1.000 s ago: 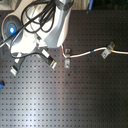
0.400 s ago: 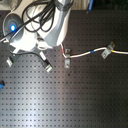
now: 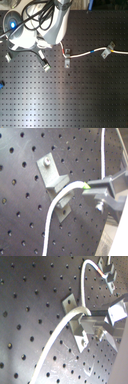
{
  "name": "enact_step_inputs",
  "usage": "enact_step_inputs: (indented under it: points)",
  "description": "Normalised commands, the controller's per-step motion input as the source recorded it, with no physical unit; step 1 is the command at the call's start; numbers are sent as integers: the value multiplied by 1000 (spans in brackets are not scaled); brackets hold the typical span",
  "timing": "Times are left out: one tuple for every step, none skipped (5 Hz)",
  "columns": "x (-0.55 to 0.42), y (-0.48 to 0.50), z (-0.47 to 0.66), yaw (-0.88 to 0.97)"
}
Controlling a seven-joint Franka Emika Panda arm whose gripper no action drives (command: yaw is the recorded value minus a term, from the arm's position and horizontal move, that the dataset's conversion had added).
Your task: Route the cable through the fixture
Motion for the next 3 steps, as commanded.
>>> enact_step_inputs:
  points:
    - [-15,172,424,157]
    - [30,189,239,234]
    - [44,135,243,214]
